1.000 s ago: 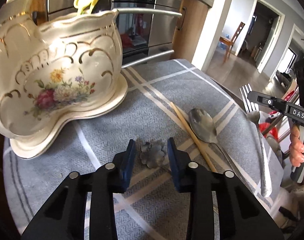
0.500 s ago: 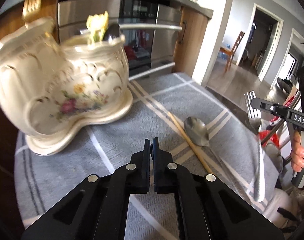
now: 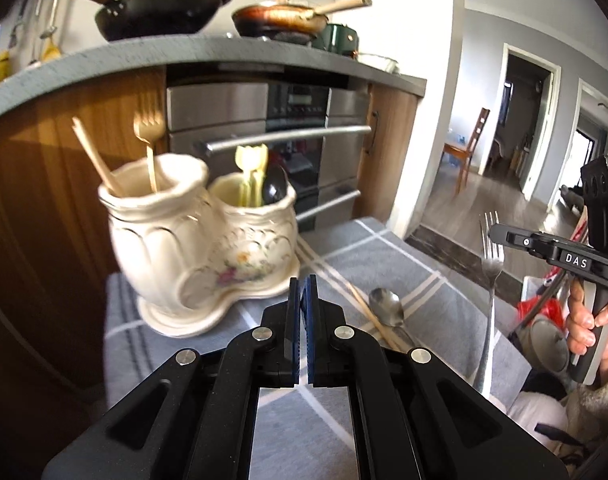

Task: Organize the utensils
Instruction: 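Carry the small spoon and silver fork up to the ceramic holder with both tools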

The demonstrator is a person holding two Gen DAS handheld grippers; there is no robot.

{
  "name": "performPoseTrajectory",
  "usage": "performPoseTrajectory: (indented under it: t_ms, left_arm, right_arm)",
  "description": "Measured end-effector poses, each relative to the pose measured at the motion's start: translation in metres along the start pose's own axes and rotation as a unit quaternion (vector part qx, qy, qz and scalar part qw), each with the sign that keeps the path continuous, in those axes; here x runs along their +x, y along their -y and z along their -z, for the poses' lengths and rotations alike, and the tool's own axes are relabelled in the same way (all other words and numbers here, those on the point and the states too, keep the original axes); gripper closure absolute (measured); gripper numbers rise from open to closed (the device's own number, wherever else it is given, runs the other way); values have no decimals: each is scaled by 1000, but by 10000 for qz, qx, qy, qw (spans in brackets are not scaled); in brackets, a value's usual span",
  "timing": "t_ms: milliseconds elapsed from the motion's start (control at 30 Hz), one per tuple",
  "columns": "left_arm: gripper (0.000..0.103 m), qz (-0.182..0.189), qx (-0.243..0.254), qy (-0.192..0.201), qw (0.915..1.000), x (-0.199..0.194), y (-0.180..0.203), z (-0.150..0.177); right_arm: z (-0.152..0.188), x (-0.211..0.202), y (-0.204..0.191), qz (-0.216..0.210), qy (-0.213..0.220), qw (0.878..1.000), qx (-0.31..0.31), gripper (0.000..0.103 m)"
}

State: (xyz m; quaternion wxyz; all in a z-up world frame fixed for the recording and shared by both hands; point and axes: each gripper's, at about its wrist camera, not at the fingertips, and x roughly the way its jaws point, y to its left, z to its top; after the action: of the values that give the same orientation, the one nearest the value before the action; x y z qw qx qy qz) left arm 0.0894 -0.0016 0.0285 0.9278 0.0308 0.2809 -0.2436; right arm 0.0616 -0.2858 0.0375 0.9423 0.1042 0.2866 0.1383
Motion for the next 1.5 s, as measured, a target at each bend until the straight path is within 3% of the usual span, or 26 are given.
performPoseTrajectory:
  t_ms: [600, 833, 1067, 1267, 1500]
  left_arm:
    - [100, -564, 5, 771, 9954, -62, -35, -27]
    - [100, -847, 170, 1110, 9901, -83, -51, -77]
    - [100, -1371, 204, 1411, 9802, -92, -81, -141]
    - [100, -2042, 532, 1504, 9658, -82, -96, -174]
    - [100, -2296, 939, 1239, 9608, -41, -92, -163]
  right_arm:
    - [-40, 21, -52, -265, 193, 9992, -216, 101]
    - [-83, 46, -66, -306, 394, 9986, -182, 101]
    - [-137, 66, -86, -145, 940, 9952, -233, 101]
    - [-167, 83, -101, 197, 1436, 9883, -473, 101]
    - [-158, 120, -111, 588, 1469, 9835, -872, 101]
